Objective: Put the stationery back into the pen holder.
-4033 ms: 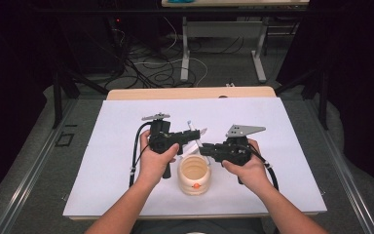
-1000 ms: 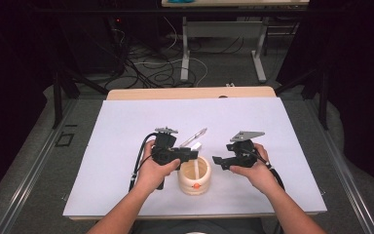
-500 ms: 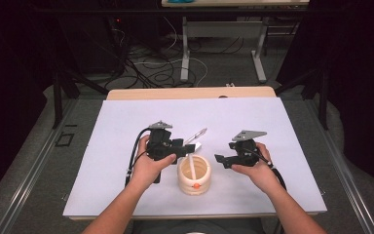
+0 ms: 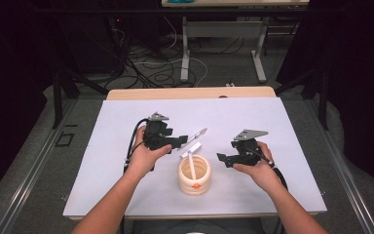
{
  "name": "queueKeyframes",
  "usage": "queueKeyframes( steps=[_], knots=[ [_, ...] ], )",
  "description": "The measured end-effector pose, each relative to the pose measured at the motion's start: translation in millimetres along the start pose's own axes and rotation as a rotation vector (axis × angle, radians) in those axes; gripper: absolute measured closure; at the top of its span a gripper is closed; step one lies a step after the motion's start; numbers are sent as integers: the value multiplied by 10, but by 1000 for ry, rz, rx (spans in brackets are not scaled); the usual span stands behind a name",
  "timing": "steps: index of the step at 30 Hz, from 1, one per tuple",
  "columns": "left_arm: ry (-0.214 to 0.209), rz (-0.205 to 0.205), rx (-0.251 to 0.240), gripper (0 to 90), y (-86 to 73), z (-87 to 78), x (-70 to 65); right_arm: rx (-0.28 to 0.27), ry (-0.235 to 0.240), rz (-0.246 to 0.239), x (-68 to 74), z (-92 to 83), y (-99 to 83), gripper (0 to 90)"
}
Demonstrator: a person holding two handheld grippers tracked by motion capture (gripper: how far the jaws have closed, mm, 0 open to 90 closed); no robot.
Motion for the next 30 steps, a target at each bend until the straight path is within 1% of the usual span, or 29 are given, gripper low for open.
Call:
queueKeyframes(
  steps=[1,2,3,5,7,8,9,10,11,13,15,16,20,22,25,27,30],
  knots=[
    [8,4,9,264,-3,16,29,-15,-6,-2,-13,6,10,248],
    [6,-2,8,258,0,39,41,-21,-7,-4,-21,9,12,250],
    [14,-7,18,253,-5,56,57,-21,-8,-5,-27,8,10,256],
    [26,-4,27,248,-7,94,93,-21,-3,5,-24,7,5,258],
    [35,6,31,244,-3,128,124,-17,-3,10,-31,3,-4,263],
    [41,9,37,242,-4,142,135,-10,-5,2,-45,2,-13,263],
    [44,14,41,239,-1,156,144,-15,-6,10,-44,5,-12,263],
    [50,20,43,238,4,171,155,-6,-6,12,-48,0,-22,263],
    [52,13,43,237,10,187,154,-3,-6,13,-53,-2,-25,263],
    [64,23,49,234,22,212,174,-5,-7,14,-60,-2,-27,263],
    [71,26,49,231,41,238,183,-12,-9,16,-67,3,-25,263],
    [68,21,52,229,46,254,176,-15,-10,15,-70,6,-25,264],
    [81,39,69,227,59,316,198,-8,-7,25,-71,9,-41,265],
    [84,49,80,233,64,342,206,-9,-10,22,-82,9,-44,264],
    [93,51,86,243,76,388,206,-13,-10,25,-88,13,-46,265],
    [97,58,97,246,76,422,208,-12,-8,33,-83,13,-50,265],
    [110,72,107,258,77,470,225,-9,-8,30,-85,16,-54,266]
  ],
)
Point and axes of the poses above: each handheld gripper's, and its own axes: z roughly forward along the jaws, y roughly out of its top, x roughly to its left, the point moved 10 cm from there along z, roughly forward along the jaws, and after that the axes turned 10 degrees about y, right-handed, at the moved point
